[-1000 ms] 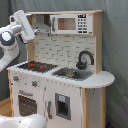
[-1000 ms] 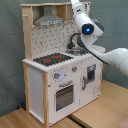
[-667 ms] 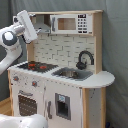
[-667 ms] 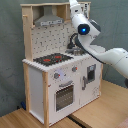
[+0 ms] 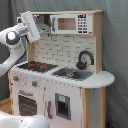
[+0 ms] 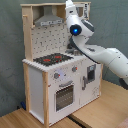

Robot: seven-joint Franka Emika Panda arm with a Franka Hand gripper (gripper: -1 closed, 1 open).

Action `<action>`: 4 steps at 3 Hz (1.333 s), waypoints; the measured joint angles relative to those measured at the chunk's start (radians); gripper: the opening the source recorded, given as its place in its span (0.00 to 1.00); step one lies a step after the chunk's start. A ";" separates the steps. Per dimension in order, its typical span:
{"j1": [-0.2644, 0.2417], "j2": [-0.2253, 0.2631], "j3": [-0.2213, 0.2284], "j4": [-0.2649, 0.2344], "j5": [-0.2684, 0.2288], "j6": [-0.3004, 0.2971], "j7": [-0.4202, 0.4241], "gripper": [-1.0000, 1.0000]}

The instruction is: Play with the kitchen

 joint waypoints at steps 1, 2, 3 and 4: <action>-0.056 0.000 0.007 0.072 0.000 -0.060 0.045 1.00; -0.102 0.001 0.009 0.132 0.001 -0.124 0.085 1.00; -0.114 0.002 0.009 0.134 0.001 -0.219 0.103 1.00; -0.115 0.003 0.009 0.133 0.001 -0.224 0.103 0.00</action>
